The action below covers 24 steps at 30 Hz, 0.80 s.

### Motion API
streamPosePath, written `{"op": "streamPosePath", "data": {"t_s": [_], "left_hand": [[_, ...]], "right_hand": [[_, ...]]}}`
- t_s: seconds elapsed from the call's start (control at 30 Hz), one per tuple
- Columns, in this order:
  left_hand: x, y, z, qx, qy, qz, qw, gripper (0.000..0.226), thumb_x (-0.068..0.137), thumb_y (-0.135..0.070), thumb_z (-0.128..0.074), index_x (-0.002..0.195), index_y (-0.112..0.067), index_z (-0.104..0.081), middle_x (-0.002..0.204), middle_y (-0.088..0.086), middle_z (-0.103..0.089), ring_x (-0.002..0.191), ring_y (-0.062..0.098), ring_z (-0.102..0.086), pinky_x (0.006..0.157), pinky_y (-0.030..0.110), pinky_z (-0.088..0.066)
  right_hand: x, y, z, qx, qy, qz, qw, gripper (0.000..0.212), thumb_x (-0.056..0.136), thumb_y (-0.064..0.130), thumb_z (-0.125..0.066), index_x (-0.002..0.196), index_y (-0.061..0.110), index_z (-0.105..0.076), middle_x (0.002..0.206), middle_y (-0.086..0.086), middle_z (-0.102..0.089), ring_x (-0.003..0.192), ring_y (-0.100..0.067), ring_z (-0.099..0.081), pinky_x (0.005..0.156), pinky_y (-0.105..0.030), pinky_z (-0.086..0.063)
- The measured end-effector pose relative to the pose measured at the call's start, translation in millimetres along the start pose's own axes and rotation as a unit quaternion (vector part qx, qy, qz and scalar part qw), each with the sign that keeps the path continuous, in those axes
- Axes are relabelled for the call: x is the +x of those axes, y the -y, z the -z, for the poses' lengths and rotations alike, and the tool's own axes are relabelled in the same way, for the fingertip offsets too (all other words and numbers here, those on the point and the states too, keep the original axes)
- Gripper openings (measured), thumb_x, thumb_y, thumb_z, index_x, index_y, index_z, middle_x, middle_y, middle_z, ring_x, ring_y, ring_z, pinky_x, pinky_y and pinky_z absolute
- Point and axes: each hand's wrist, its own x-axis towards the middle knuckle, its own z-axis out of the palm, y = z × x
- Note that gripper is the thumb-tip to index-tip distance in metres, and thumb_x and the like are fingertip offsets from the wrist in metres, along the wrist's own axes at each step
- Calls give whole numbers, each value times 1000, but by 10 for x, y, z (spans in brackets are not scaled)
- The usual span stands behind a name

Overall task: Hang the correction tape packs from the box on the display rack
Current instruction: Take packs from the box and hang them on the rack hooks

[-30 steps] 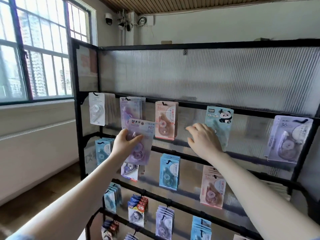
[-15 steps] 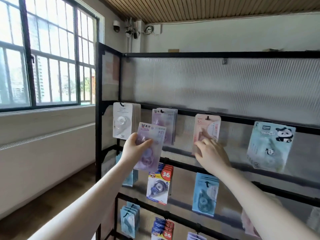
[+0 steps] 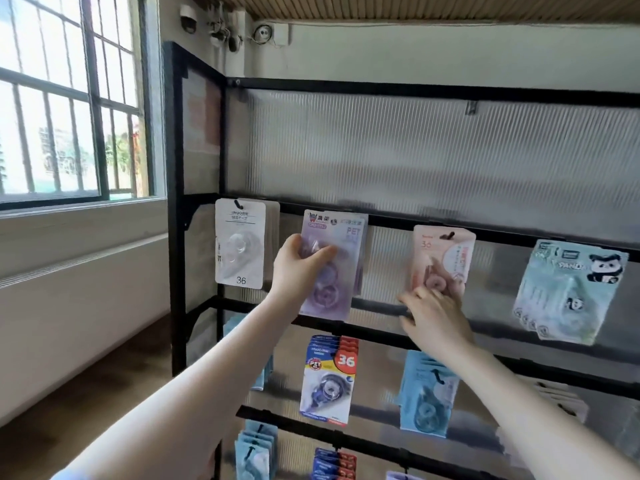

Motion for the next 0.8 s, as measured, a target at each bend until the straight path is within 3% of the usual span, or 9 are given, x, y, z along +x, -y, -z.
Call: {"op": "streamPosePath", "data": {"t_s": [0.13,0.27,0.33,0.5,0.8], "left_hand": [[68,-46,-100,0,6,1,1000,29,79,-24,-75,89,-7,-54,84,7,-59,74,17,-58,69,31,-52],[138,-31,-152,4,-11,13,1000,25,81,-21,-73,81,-13,-49,81,1,-58,75,16,-59,67,29,-51],[181,5,-171,11,-17,26,999,25,80,-22,-73,80,-14,-49,83,1,-60,81,21,-62,74,35,-54],[247,45,-255,6,-10,66,998,32,79,-24,-73,100,-6,-56,99,9,-66,92,26,-66,84,47,-56],[353,125,-360,29,-1,94,995,29,83,-24,-70,103,-11,-53,103,7,-63,96,24,-64,86,43,-55]], "right_hand": [[-8,-45,30,23,-11,2,1000,30,94,27,-47,123,24,-57,119,4,-58,112,-18,-54,97,-36,-40],[-32,-79,63,43,-33,30,998,27,94,23,-51,118,22,-62,117,4,-61,111,-18,-54,93,-31,-42],[-35,-94,66,54,-41,31,997,24,92,21,-56,114,19,-66,113,3,-63,108,-20,-56,90,-32,-44],[-17,-138,40,58,-46,33,997,21,87,19,-63,108,18,-69,107,2,-65,103,-21,-59,89,-38,-47],[-73,-213,-6,74,-88,49,992,15,76,9,-74,90,15,-72,93,0,-65,88,-22,-63,70,-34,-52]]}}
